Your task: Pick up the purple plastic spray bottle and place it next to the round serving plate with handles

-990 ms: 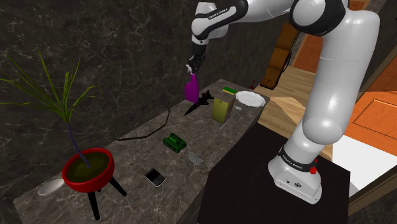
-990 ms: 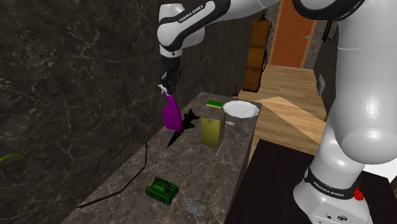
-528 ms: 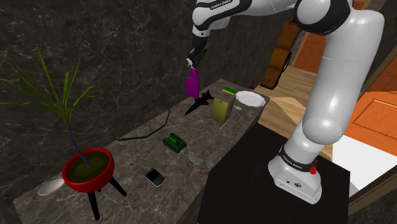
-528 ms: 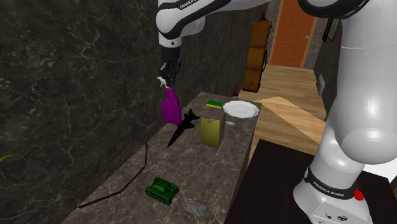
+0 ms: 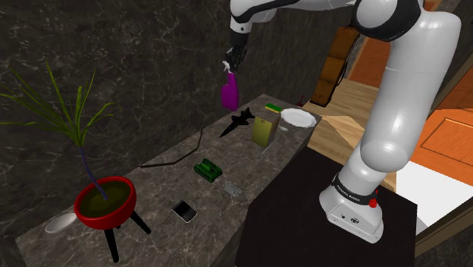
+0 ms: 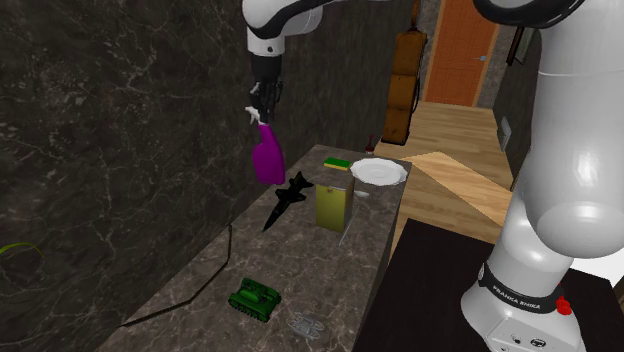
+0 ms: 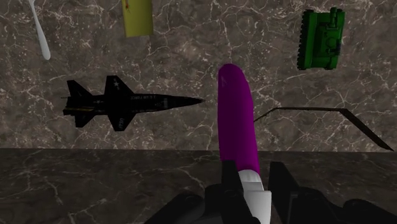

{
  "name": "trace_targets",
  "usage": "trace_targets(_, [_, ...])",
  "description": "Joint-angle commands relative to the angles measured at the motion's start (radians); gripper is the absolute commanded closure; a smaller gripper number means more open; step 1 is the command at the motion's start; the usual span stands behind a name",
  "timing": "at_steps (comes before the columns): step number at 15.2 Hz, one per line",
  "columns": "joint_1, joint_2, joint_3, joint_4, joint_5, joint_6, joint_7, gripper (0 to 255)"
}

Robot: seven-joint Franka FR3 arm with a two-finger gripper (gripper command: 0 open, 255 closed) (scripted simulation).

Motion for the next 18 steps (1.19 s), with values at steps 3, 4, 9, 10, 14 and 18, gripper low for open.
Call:
trace_targets(3, [0.0,-0.005,0.0,0.049,-0.001,-0.055,0.001,255])
trace_targets(4, [0.0,-0.006,0.0,0.062,-0.001,-0.068,0.002,255])
trace_targets(9, [-0.049,0.003,-0.028,0.022,0.016,-0.02,-0.081,255])
trace_targets(10, [-0.062,0.008,-0.034,0.013,0.02,-0.006,-0.102,255])
trace_targets(14, [-0.114,0.038,-0.059,-0.009,0.042,0.043,-0.186,255])
trace_targets(18, [-0.168,0.082,-0.081,-0.01,0.069,0.084,-0.272,255])
